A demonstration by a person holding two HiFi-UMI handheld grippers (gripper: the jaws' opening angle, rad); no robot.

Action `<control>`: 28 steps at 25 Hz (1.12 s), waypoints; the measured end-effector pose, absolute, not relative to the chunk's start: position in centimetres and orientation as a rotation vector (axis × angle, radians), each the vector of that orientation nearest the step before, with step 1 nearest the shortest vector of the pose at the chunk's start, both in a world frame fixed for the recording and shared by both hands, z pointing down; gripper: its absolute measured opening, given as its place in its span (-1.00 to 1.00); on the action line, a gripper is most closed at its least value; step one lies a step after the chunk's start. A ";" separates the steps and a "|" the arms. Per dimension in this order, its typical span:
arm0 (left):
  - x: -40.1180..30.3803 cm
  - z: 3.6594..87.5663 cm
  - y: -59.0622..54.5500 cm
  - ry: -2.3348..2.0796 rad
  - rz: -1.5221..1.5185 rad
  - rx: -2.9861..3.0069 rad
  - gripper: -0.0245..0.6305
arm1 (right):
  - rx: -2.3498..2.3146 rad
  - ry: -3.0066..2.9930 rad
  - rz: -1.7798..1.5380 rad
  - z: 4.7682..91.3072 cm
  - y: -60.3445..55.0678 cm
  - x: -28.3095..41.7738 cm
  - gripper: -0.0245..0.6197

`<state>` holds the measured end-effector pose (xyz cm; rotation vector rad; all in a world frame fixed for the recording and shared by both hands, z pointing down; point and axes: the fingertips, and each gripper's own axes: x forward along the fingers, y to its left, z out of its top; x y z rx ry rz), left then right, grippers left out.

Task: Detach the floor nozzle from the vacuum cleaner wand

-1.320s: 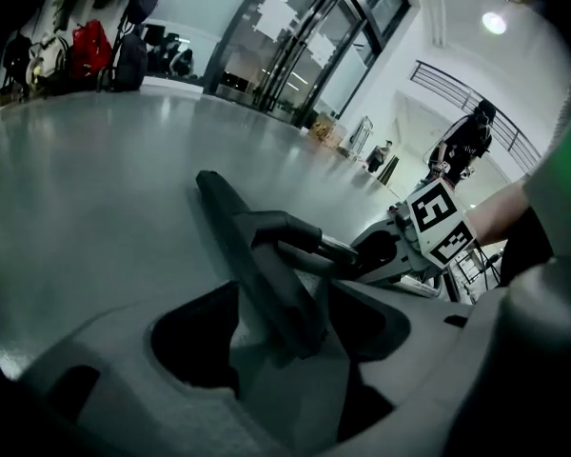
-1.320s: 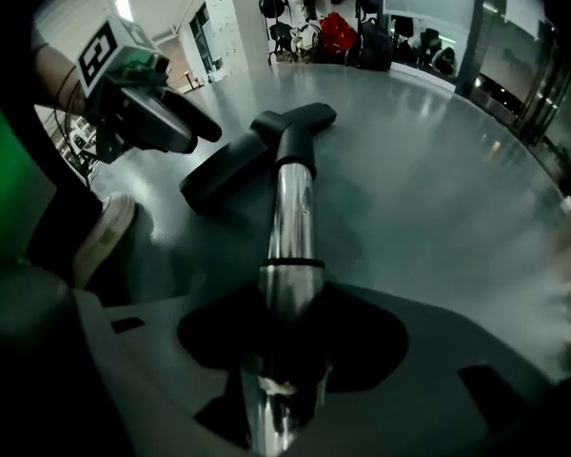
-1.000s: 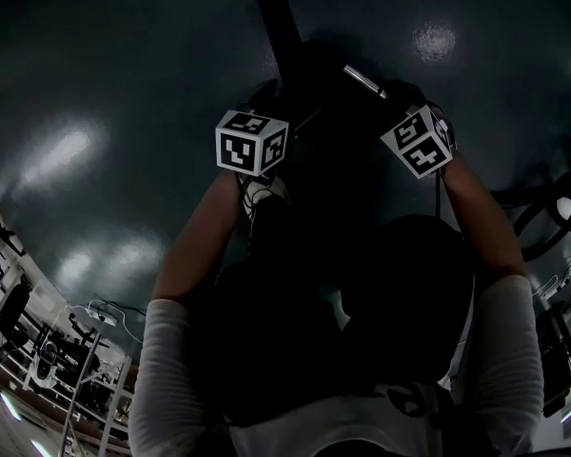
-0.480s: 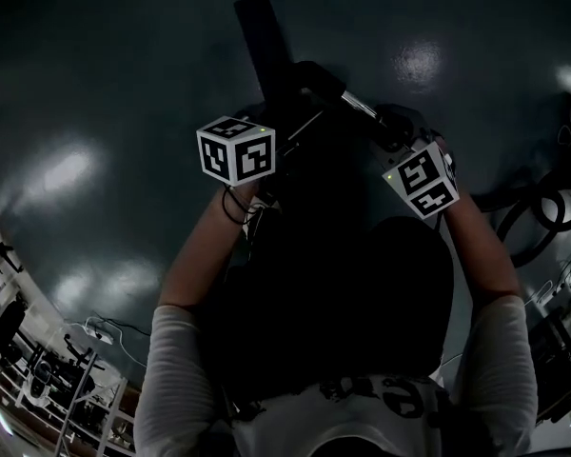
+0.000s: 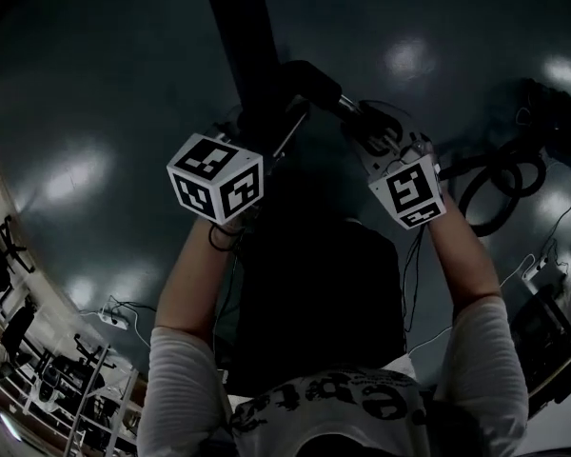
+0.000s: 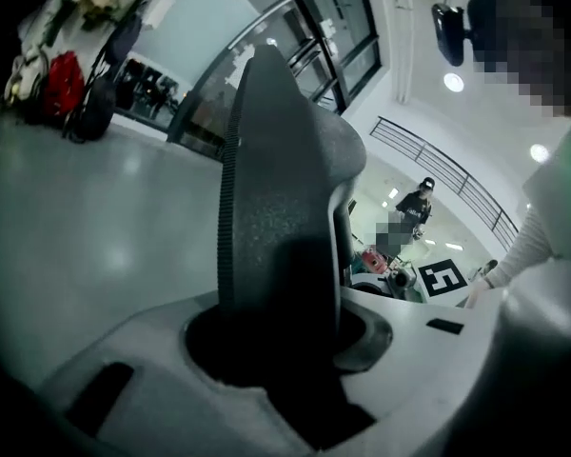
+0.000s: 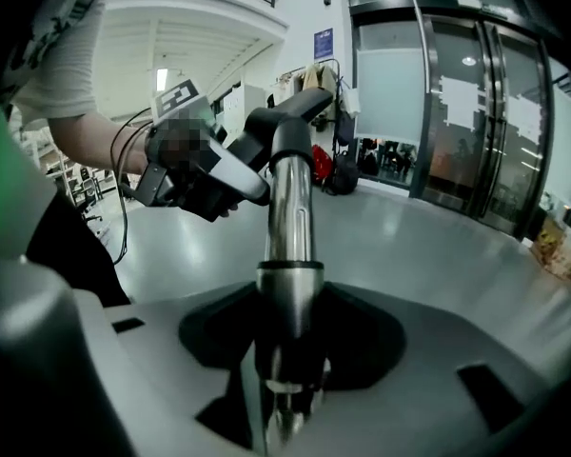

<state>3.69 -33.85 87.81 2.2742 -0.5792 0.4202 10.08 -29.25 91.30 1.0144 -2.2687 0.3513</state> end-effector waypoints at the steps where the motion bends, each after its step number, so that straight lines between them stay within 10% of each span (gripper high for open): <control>1: 4.1 83.8 -33.9 -0.594 0.424 2.308 -0.54 | 1.032 -2.285 0.347 87.7 -29.2 10.3 -0.35; 12: 7.7 43.5 -22.2 -0.565 0.484 2.606 -0.54 | 1.121 -2.245 0.283 50.9 -19.7 12.3 -0.36; 28: 10.5 26.1 -4.9 -0.577 0.455 2.885 -0.54 | 1.208 -2.209 0.201 34.5 -3.6 14.4 -0.35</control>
